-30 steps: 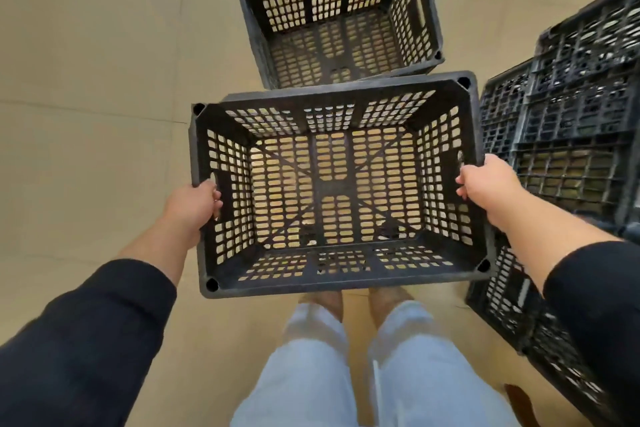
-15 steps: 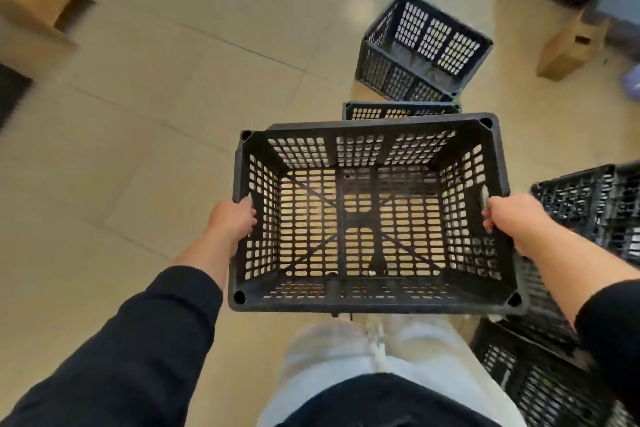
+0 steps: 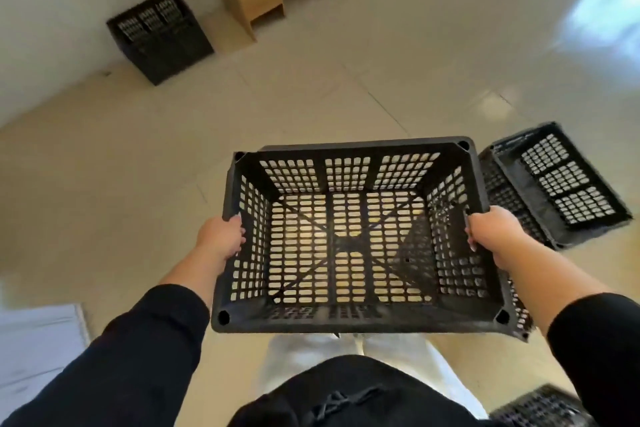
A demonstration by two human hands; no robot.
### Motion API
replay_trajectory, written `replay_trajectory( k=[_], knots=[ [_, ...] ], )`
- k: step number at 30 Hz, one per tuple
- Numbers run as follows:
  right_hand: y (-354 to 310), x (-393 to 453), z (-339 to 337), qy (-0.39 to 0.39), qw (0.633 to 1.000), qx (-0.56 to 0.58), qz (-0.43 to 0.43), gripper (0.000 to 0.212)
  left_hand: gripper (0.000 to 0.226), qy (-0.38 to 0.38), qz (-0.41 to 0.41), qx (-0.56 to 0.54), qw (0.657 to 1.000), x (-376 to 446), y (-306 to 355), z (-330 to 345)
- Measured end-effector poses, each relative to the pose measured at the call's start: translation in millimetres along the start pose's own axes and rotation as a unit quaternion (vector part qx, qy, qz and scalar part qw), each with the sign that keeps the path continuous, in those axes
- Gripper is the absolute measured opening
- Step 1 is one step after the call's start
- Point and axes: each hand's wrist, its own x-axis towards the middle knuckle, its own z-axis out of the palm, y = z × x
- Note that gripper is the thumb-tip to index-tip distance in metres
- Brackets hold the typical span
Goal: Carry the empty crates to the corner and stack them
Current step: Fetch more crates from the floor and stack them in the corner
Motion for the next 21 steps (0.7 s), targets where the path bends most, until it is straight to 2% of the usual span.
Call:
replay_trajectory(
  k=[5, 8, 11, 21],
  knots=[
    [-105.7, 16.1, 45.0, -0.045, 0.996, -0.035, -0.069, 0.008, 0.037, 0.061, -0.047, -0.063, 0.995, 19.9, -22.0, -52.0],
    [-166.6, 18.9, 79.8, -0.063, 0.992, -0.047, -0.093, 0.019, 0.037, 0.087, -0.075, -0.114, 0.987, 41.2, -36.9, -79.3],
    [-227.8, 19.4, 117.8, -0.071, 0.986, -0.084, -0.128, 0.021, 0.035, 0.1, -0.097, -0.149, 0.979, 70.1, -45.2, -106.7],
    [-410.2, 2.3, 219.0, -0.046, 0.974, -0.145, -0.166, 0.014, 0.032, 0.112, -0.112, -0.182, 0.97, 181.9, -3.5, -218.4]
  ],
)
